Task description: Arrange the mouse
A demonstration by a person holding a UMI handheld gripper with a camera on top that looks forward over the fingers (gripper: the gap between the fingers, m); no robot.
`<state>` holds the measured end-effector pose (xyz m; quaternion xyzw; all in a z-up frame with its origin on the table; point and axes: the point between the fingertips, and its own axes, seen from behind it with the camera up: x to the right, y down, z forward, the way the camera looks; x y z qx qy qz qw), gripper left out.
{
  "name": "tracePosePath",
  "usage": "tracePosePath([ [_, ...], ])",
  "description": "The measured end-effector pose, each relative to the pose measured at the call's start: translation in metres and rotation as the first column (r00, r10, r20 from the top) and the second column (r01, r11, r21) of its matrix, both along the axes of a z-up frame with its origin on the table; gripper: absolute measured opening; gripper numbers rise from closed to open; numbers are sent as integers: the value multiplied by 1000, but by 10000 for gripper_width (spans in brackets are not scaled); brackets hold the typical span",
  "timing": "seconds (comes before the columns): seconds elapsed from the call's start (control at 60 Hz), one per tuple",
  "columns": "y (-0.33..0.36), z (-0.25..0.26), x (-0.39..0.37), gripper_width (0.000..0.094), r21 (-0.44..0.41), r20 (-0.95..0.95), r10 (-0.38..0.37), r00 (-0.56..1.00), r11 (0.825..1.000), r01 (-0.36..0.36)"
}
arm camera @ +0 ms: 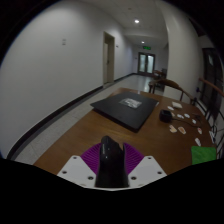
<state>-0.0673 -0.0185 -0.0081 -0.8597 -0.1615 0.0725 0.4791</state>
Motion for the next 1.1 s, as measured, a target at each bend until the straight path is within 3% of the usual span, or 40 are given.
tracePosePath([
  [0.133, -25, 16, 1, 253, 28, -37, 86, 996, 996, -85],
  [0.25, -34, 120, 38, 251, 215, -67, 83, 994, 974, -66],
  [0.35, -48, 213, 127, 251, 404, -65, -27, 998, 914, 51],
  [0.433, -71, 251, 230, 249, 473, -36, -164, 986, 866, 161],
  [0.483, -72, 237, 285, 249, 459, -28, -241, 970, 859, 227],
  [0.517, -75, 221, 319, 249, 427, -26, -287, 957, 863, 271],
  [0.617, -86, 135, 383, 249, 265, -73, -369, 927, 888, 375],
  [0.7, -96, 61, 421, 251, 141, -42, -437, 898, 888, 439],
  [0.85, -129, 2, 449, 255, 64, 33, -469, 882, 882, 467],
  [0.95, -122, 2, 449, 251, 67, 18, -470, 882, 881, 468],
  [1.067, -126, -1, 448, 415, 47, 60, -455, 889, 890, 453],
  [1.1, -129, -2, 447, 509, 27, 62, -451, 890, 893, 450],
])
